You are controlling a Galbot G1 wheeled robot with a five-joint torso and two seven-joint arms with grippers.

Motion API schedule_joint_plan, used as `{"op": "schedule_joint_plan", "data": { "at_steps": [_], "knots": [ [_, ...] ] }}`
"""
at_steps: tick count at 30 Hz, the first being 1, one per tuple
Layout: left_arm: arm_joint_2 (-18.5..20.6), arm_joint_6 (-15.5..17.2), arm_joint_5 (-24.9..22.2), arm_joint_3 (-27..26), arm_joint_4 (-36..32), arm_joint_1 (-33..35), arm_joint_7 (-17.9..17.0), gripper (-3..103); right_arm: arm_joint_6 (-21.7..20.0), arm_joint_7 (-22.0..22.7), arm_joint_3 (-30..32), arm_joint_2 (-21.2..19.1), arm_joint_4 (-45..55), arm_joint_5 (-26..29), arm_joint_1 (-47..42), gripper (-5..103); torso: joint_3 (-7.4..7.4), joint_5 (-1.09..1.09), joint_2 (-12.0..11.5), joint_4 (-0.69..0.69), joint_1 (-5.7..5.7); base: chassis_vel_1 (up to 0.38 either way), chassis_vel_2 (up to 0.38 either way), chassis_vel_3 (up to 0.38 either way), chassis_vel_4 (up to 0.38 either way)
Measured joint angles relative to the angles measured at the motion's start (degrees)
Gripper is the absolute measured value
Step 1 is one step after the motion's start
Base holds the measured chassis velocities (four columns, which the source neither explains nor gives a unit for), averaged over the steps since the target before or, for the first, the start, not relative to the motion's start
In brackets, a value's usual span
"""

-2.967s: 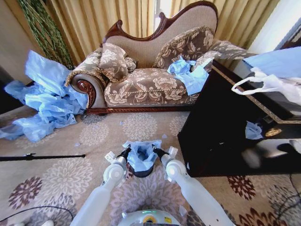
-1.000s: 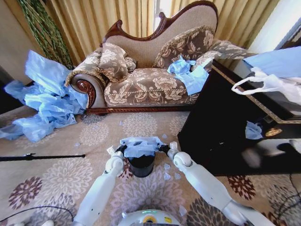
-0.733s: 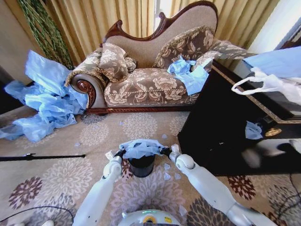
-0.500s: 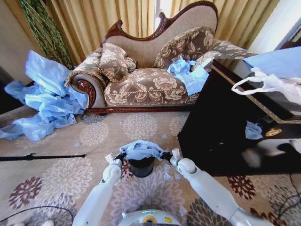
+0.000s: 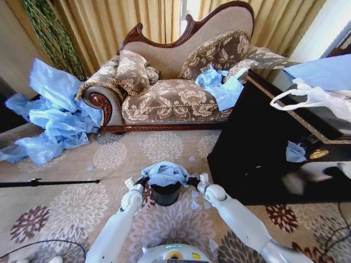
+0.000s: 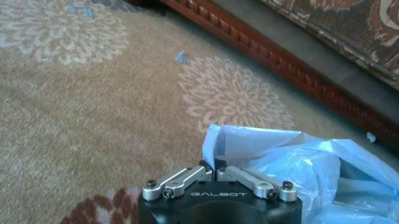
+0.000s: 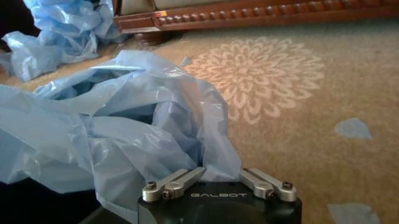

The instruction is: Place a garbage bag over the trash bin.

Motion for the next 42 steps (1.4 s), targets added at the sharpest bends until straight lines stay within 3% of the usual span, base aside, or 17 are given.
{"op": "schedule_joint_plan", "data": {
  "at_steps": [10,18,19,22,27,30,34,42],
  "knots": [
    [-0.13,0.87,-2.97,-1.11,-0.17,1.13,0.14,0,0.4,-4.48,-1.13,-0.06,-2.12,-0.87,0.16,0,-0.01,-0.03,0.0,-0.06,0.0,0.0,0.0,0.0,0.0],
    [0.4,1.3,-2.8,-0.87,-0.93,0.34,-0.38,0,0.98,-3.72,-1.15,0.35,-2.0,-0.65,0.8,0,0.02,-0.04,0.0,-0.05,0.01,0.0,0.0,0.0,0.0],
    [0.54,1.93,-3.28,-0.8,-1.27,-0.18,-1.03,0,0.76,-3.71,-1.26,0.36,-1.91,-0.54,1.06,0,0.02,-0.02,0.0,-0.05,0.01,0.0,0.0,0.0,0.0],
    [1.64,7.91,-7.92,-0.5,-2.5,-1.44,-6.18,0,-0.67,-3.73,-2.17,0.26,-2.38,-0.41,2.06,0,0.01,-0.02,0.0,-0.02,0.01,0.0,0.0,0.0,0.0],
    [2.36,11.97,-11.1,-0.53,-2.7,-1.14,-8.56,0,-1.81,-4.52,-2.5,-0.1,-2.66,-0.22,2.09,0,0.01,-0.02,0.0,-0.02,0.01,0.0,0.0,0.0,0.0],
    [2.45,14.83,-15.93,-0.57,-2.42,-0.6,-12.96,0,-2.78,-6.24,-2.86,-0.83,-2.65,-0.25,1.9,0,0.0,-0.06,0.0,-0.05,0.01,0.0,0.0,0.0,0.0],
    [2.63,15.84,-18.65,-0.52,-1.93,-0.62,-15.1,0,-3.67,-7.51,-3.32,-1.2,-2.72,-0.29,2.39,0,0.0,-0.03,0.0,-0.04,0.01,0.0,0.0,0.0,0.0],
    [2.31,16.06,-19.78,-0.35,-0.44,-1.62,-15.46,0,-4.09,-7.96,-3.41,-0.87,-3.44,-0.59,2.8,0,0.0,-0.03,0.0,-0.03,0.01,0.0,0.0,0.0,0.0]
  ]
}}
